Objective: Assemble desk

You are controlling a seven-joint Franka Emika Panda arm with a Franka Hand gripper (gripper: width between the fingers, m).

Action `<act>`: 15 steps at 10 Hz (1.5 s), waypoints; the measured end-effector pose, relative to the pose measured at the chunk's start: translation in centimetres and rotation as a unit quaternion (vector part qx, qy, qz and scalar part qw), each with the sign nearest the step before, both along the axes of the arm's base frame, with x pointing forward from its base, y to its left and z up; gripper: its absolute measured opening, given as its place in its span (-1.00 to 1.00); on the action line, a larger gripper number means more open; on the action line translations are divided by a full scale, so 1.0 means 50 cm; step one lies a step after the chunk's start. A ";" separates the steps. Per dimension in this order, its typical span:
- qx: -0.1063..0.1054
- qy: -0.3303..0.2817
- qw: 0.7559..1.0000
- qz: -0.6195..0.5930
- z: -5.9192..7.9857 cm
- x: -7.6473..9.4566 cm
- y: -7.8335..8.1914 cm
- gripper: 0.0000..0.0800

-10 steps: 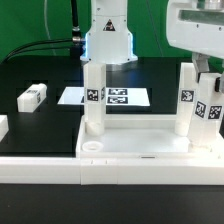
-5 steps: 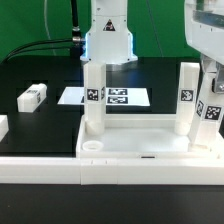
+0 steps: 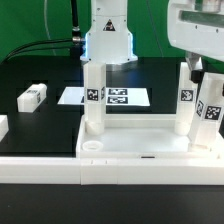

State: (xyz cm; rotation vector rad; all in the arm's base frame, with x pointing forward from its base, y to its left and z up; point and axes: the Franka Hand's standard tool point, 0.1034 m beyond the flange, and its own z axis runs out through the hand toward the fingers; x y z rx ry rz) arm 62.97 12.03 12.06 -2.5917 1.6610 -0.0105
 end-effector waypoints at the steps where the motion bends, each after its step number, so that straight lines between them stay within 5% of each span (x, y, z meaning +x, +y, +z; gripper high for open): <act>1: -0.001 -0.002 0.999 0.033 0.000 0.000 0.000 0.61; 5: -0.038 0.022 0.964 0.263 0.008 0.010 -0.007 0.62; 13: -0.069 0.028 0.851 0.520 0.001 0.005 0.018 0.62; 15: -0.068 0.028 0.836 0.544 0.001 0.006 0.014 0.03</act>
Offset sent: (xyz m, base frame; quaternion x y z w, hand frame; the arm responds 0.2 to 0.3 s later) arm 0.0137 -0.0045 0.0078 -0.0824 0.0212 -0.2598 0.9619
